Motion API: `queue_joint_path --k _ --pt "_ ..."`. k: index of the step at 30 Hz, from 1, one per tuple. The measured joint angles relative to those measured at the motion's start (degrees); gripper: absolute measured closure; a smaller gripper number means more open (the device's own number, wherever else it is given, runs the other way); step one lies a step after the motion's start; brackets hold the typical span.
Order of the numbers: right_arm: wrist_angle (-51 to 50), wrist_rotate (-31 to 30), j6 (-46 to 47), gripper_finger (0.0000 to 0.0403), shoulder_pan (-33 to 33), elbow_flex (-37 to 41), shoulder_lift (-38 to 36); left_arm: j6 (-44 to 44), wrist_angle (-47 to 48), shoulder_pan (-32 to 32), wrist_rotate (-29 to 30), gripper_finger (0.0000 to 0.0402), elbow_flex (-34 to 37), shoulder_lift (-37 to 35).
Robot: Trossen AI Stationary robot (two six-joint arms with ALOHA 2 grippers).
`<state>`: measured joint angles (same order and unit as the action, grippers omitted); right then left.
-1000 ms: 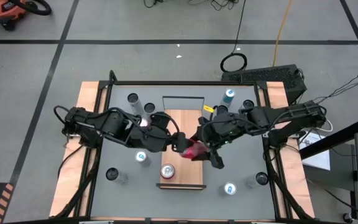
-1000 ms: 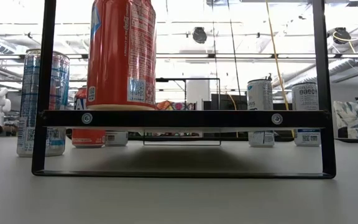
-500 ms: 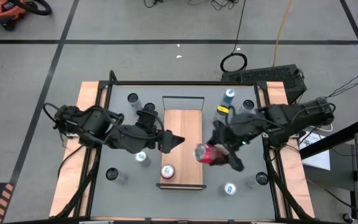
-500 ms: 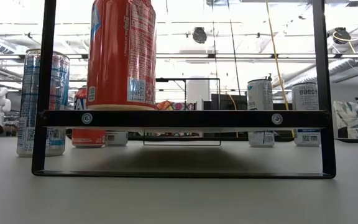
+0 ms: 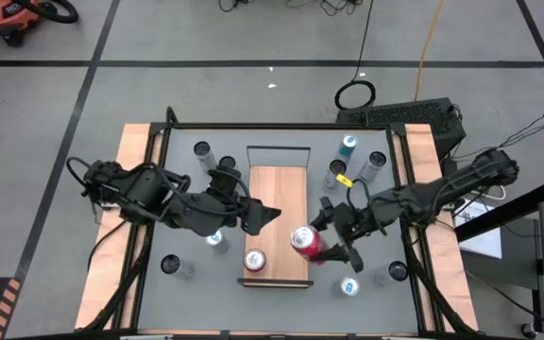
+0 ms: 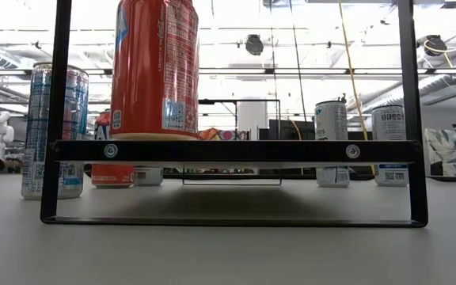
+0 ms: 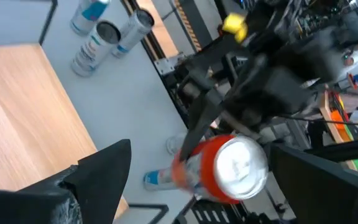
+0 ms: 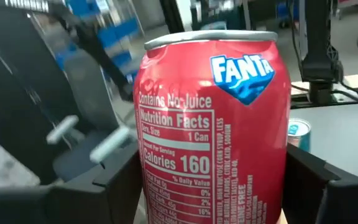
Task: Sort soda cans
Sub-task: Put the bottom red soda can on the shelf and align it with the other red soda can
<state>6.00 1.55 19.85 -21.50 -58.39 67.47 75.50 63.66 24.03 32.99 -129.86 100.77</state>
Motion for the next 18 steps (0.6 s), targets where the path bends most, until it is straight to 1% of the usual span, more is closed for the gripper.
queue_joint_path --k 2,5,7,9,13,18 --pt "8.5 -0.46 2.2 0.014 0.0 5.21 0.09 -1.0 0.03 0.0 1.6 0.002 0.0 0.0" --pt "20.29 -2.94 3.79 0.014 0.0 12.22 0.4 -2.09 0.28 0.0 3.33 0.002 0.0 0.02" --pt "24.48 -4.49 3.33 0.014 0.0 15.49 0.58 -3.06 0.3 0.0 4.04 0.002 0.0 0.02" --pt "25.61 -6.27 2.57 0.014 0.03 17.53 1.14 -4.28 0.28 0.0 4.2 0.002 0.0 0.1" --pt "25.37 -8.9 0.17 0.014 0.31 18.49 2.91 -5.64 0.3 -0.15 4.42 0.002 0.0 0.56" --pt "26.51 -9.26 0.44 0.014 0.81 18.49 6.08 -5.94 0.24 -0.15 5.03 0.002 0.0 0.5"
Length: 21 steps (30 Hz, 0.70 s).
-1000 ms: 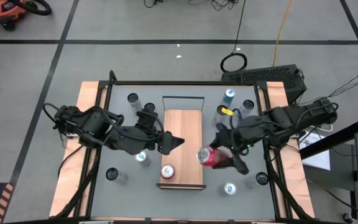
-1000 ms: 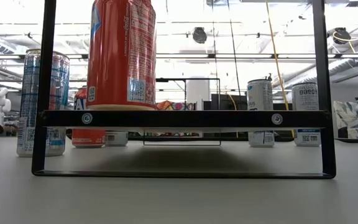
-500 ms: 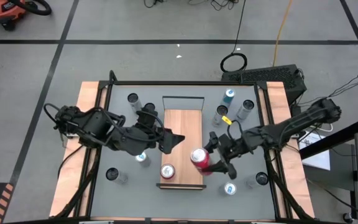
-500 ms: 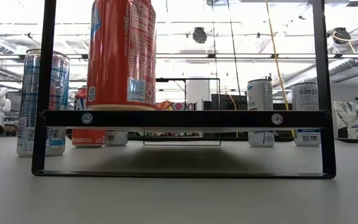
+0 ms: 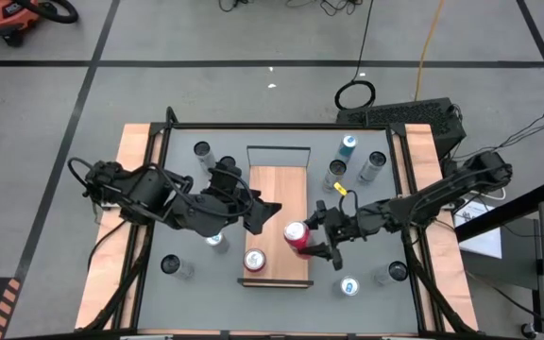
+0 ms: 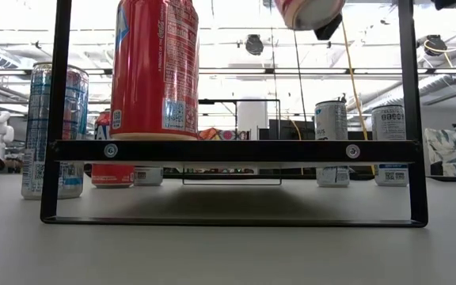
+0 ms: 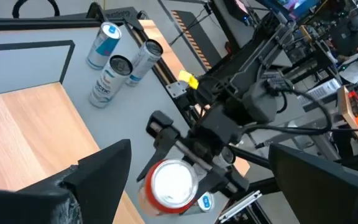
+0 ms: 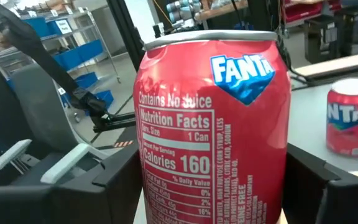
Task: Sort soda cans
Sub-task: Put the bottom red soda can on the shelf and align it with the other red soda can
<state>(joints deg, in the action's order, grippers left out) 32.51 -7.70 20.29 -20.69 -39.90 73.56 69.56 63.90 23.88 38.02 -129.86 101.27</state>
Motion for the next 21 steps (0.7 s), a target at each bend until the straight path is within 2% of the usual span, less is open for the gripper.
queue_joint_path --k 10,16,21 --pt "9.49 0.02 2.57 0.014 0.0 -0.01 8.99 -2.14 0.12 0.63 -0.97 0.002 1.33 0.52" --pt "12.19 0.17 2.3 0.014 0.0 -0.02 10.75 -5.46 0.17 0.05 -8.93 0.002 3.93 2.9" --pt "11.81 0.17 -1.06 0.014 0.0 -0.02 10.49 -5.51 1.33 -0.98 -13.13 0.0035 3.87 5.64"
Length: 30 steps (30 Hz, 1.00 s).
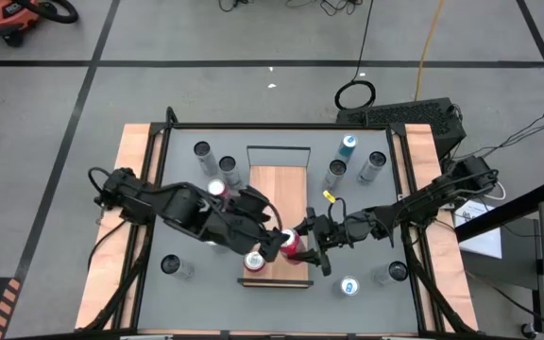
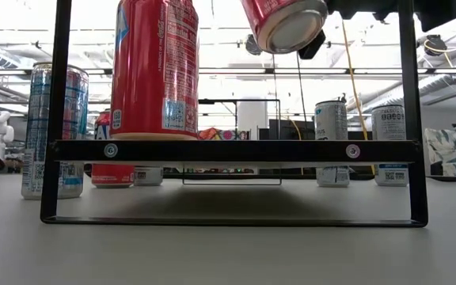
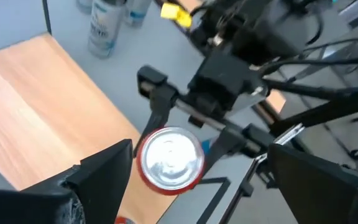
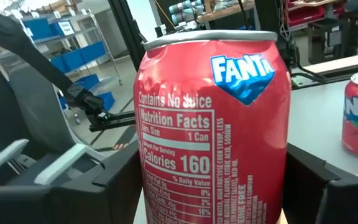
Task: Sort soda cans
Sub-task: Put the bottom red soda can on the shelf and align it with the other red soda can
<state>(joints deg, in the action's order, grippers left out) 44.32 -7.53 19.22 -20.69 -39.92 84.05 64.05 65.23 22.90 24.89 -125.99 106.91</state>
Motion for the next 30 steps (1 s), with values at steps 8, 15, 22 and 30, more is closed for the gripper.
queue_joint_path --k 8,15,22,30 --pt "-4.43 0.03 -0.91 0.014 0.01 -0.04 0.01 0.71 1.49 -2.98 -7.46 0.0061 0.02 4.49" --pt "-3.99 0.1 0.43 0.014 0.01 -0.04 0.0 5.19 2.22 -5.32 -11.68 0.004 -0.04 6.13" --pt "-3.94 0.22 0.86 0.014 0.0 -0.04 0.0 10.55 5.69 -7.36 -14.3 0.0008 0.01 6.32" --pt "-3.88 0.13 0.83 0.014 0.02 -0.04 0.0 12.11 4.02 -8.55 -18.24 0.0007 0.0 6.77"
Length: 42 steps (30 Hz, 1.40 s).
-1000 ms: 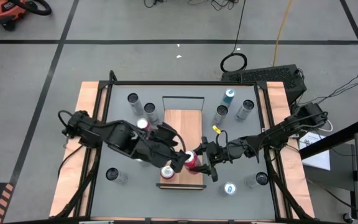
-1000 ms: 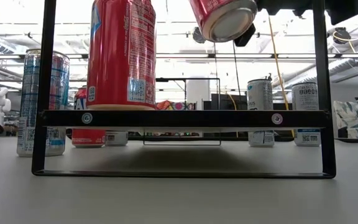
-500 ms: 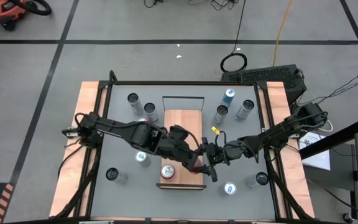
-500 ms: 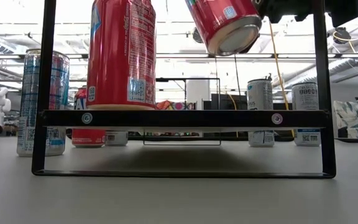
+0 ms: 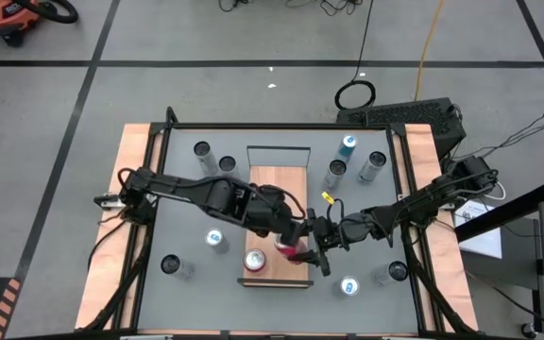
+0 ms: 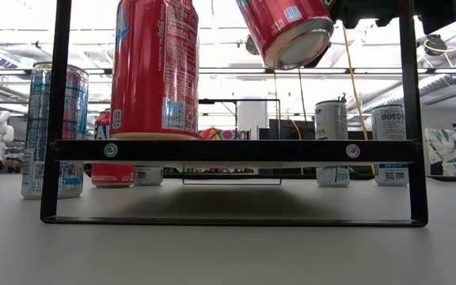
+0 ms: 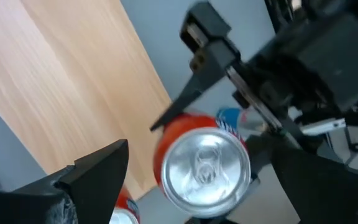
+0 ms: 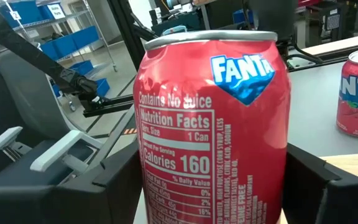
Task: Sort soda cans
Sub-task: Put the bottom red soda can on the shelf and align it with the other red soda can
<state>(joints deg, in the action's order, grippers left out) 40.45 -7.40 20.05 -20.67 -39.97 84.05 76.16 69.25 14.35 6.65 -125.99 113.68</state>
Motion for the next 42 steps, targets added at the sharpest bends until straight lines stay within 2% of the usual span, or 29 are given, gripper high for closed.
queue_joint_path --k 5,14,23,27,30,38,42 --pt "0.02 -0.09 -0.23 0.014 0.26 0.0 0.0 0.07 -0.75 -0.04 -3.78 0.0008 -0.02 1.17" --pt "-0.17 0.09 -0.2 0.014 1.14 0.0 0.0 0.91 -1.97 -0.04 -5.34 0.0015 0.0 2.7" --pt "-0.55 0.22 -0.26 0.014 1.14 0.0 0.0 4.17 -1.61 -0.17 -6.19 0.0076 0.0 3.22" --pt "-0.45 0.28 -0.4 0.014 1.14 0.0 0.0 4.35 -1.48 -0.13 -6.27 0.0089 0.0 3.22" --pt "-0.52 0.28 -0.57 0.014 1.14 0.0 0.0 4.39 -1.63 -0.13 -6.41 0.0086 0.0 3.22" --pt "-0.47 0.19 -0.83 0.014 1.14 0.0 0.0 4.57 -2.27 -0.17 -7.73 0.0031 0.0 3.22" --pt "-0.31 -0.18 -0.83 0.014 1.22 0.0 0.0 5.86 -1.85 -0.34 -8.12 0.0023 0.0 3.22"
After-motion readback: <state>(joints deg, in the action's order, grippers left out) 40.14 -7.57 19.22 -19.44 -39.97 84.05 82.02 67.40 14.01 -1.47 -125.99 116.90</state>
